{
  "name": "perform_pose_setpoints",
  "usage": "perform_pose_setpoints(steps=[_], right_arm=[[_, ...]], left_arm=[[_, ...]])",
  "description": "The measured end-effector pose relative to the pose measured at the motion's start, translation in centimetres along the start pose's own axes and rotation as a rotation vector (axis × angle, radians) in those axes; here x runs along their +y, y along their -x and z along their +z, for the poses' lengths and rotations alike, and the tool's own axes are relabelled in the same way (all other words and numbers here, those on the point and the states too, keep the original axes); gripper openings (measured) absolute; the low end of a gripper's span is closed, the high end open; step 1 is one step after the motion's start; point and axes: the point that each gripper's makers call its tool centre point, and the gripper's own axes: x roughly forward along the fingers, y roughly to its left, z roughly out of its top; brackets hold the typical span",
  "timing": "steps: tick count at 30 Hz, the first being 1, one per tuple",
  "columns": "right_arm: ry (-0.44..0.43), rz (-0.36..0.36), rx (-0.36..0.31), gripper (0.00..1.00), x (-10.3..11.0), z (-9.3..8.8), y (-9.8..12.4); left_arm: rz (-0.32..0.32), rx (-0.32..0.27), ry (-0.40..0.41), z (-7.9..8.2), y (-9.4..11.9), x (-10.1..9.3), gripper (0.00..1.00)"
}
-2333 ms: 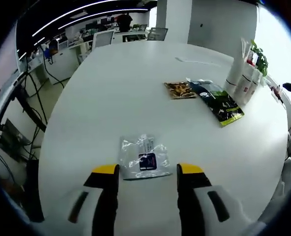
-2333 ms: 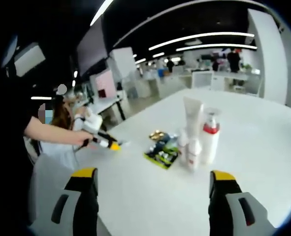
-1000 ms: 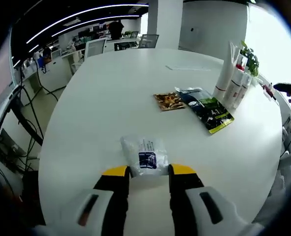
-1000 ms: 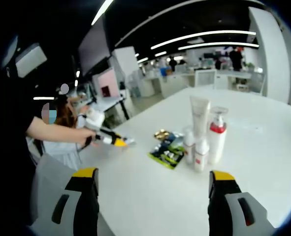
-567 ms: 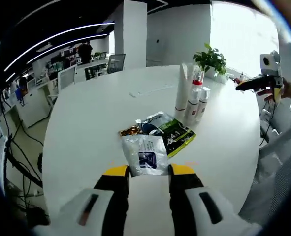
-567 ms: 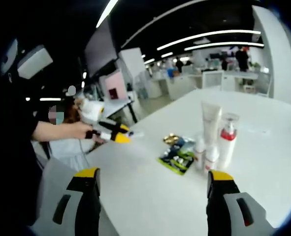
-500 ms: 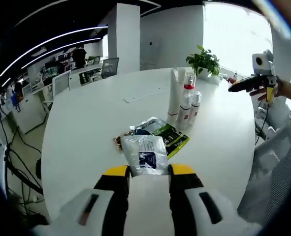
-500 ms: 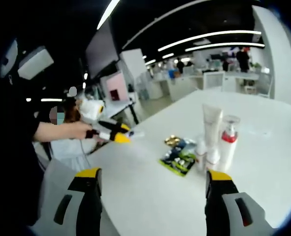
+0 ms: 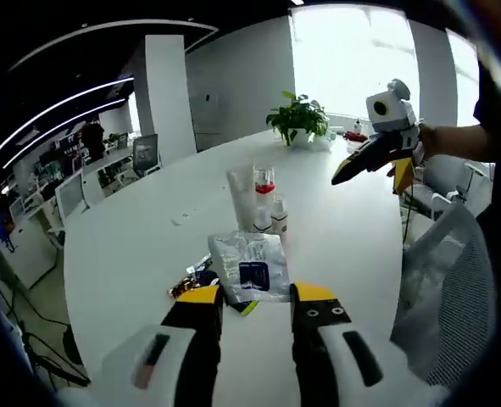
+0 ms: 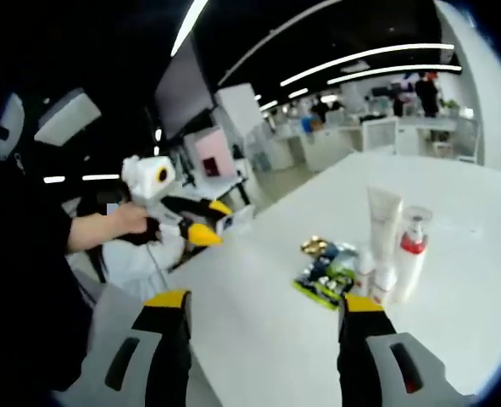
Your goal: Arrange the skincare products in the storage area until every visible bottle or jar stands upright without overlapping.
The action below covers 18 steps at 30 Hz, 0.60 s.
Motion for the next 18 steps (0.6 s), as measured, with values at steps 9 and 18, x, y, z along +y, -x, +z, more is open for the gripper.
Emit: perform_pose_setpoints(steps=[9,18], right_arm=[[-0.028,0.086,-0.059,0.56,2.0,2.2,-0.8],[-0.083,0.135,-0.109,0.5,3.4,3.6,-0.8]], left_arm=[[-0.054,0.019,-0.176,2.3,0.7,-3.4,0.32],[-0.117,-0.027,-0.226,5.2,1.4,-6.0,0.32]])
